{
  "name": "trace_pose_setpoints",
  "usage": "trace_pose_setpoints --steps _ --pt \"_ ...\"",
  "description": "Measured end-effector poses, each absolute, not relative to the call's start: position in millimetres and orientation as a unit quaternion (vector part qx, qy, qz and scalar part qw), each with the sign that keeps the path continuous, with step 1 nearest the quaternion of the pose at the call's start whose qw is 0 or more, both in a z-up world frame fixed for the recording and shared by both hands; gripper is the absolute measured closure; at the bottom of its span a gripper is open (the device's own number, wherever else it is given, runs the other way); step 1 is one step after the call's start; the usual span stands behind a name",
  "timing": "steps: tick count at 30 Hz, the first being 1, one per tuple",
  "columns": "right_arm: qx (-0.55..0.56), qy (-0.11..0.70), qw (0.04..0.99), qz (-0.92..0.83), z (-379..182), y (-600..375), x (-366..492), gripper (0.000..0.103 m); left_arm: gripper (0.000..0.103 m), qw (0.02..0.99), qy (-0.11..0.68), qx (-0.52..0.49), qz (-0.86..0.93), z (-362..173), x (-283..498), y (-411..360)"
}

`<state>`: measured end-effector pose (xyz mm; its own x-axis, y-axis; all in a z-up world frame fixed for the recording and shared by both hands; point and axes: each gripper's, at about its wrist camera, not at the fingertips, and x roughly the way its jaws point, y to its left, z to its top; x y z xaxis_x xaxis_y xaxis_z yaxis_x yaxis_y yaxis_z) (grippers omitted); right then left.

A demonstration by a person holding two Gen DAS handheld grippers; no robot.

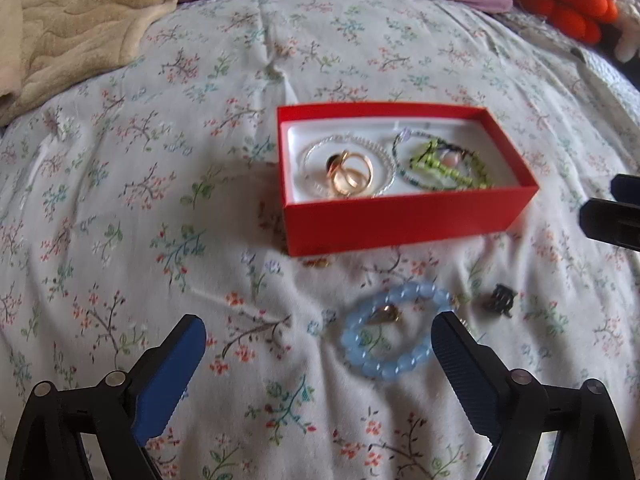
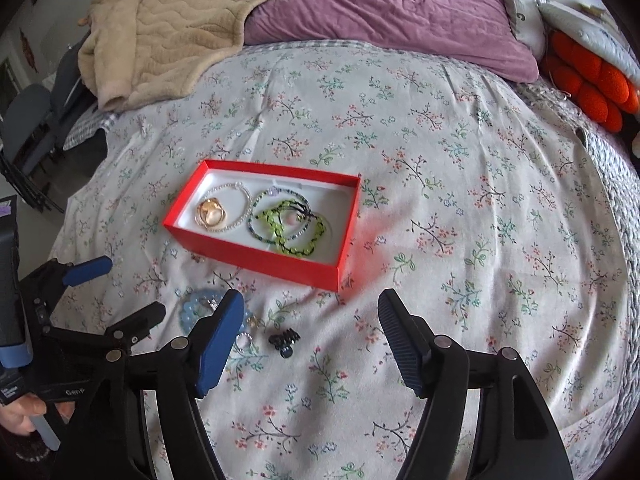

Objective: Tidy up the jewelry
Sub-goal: 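Lower the left gripper onto the light-blue beaded bracelet and close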

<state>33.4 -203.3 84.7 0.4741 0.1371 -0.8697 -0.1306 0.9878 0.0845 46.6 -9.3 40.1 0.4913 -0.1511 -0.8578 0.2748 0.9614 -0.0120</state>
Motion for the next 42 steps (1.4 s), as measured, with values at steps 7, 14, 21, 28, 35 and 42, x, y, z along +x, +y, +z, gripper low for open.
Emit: trace_pose_setpoints --steps 7,14,21,28,35,42 --pt "-0.008 0.518 0.853 0.066 71 -210 18 0.026 0.007 0.854 0.500 0.076 -0.122 22 30 -4" --pt "-0.037 0.539 0.840 0.056 44 -209 3 0.025 0.007 0.847 0.508 0.091 -0.124 5 18 -2" --pt "-0.057 0.561 0.825 0.050 15 -207 -10 0.025 0.007 0.842 0.515 0.082 -0.137 -6 13 -1" --pt "-0.086 0.580 0.809 0.052 -10 -200 -19 0.025 0.007 0.846 0.506 0.076 -0.151 -12 13 -4" --pt "-0.105 0.570 0.814 0.045 -18 -199 -22 0.015 0.018 0.857 0.484 0.029 -0.174 -8 22 -4" --pt "-0.101 0.570 0.814 0.046 -19 -201 -21 0.011 0.040 0.859 0.482 0.021 -0.173 -10 34 -11"
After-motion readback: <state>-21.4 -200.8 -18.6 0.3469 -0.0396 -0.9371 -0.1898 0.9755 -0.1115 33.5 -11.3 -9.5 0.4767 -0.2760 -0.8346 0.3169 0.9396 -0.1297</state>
